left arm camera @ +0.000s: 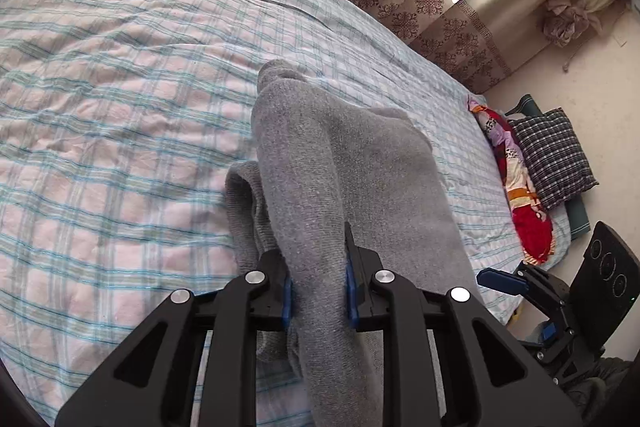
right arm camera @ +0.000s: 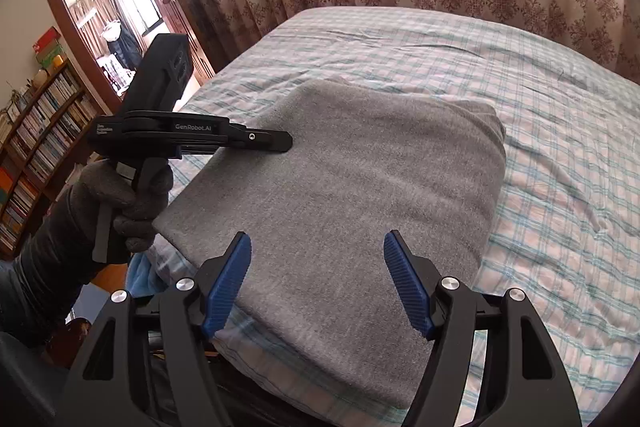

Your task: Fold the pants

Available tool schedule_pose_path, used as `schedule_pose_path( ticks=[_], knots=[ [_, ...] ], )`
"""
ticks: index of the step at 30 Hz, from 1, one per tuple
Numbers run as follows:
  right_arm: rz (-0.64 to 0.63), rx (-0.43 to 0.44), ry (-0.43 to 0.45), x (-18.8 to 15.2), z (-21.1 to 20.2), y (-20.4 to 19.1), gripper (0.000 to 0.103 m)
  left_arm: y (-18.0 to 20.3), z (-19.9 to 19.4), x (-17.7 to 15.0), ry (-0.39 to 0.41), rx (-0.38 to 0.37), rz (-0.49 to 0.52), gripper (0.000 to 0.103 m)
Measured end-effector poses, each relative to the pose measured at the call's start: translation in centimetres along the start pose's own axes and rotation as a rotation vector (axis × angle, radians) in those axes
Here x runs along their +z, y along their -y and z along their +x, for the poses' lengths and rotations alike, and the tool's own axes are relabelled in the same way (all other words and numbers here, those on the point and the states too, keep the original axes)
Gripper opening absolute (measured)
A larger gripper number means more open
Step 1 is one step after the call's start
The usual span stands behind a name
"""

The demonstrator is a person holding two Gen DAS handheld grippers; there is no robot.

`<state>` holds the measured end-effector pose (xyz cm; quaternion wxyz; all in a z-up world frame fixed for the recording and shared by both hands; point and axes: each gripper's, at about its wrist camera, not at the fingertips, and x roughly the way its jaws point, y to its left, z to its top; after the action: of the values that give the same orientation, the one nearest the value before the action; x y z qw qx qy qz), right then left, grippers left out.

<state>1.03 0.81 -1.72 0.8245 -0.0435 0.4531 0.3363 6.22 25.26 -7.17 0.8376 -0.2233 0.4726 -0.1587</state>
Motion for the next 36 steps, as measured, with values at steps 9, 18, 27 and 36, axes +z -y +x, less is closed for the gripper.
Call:
schedule_pose_path(
  ticks=[9, 18, 27, 36],
  knots=[
    [0.011, -0.021, -0.024, -0.4, 1.6, 0.8, 0.068, 1.3, -1.8, -1.0, 0.097, 0.194, 0.077, 0.038],
    [0.14, -0.159, 0.116, 3.9, 0.0, 6.9, 0.067, 5.9, -3.5, 0.1, 0.136, 0.184, 0.167, 0.041],
    [0.237, -0.218, 0.094, 9.3, 3.9, 13.5, 0.049, 6.1, 0.0, 0.1, 0.063, 0.207, 0.147, 0.042],
    [0.384, -0.056, -0.024, 9.5, 7.9, 17.1, 0.039, 5.2, 1.1, 0.8, 0.043, 0.211, 0.115, 0.043]
  ],
)
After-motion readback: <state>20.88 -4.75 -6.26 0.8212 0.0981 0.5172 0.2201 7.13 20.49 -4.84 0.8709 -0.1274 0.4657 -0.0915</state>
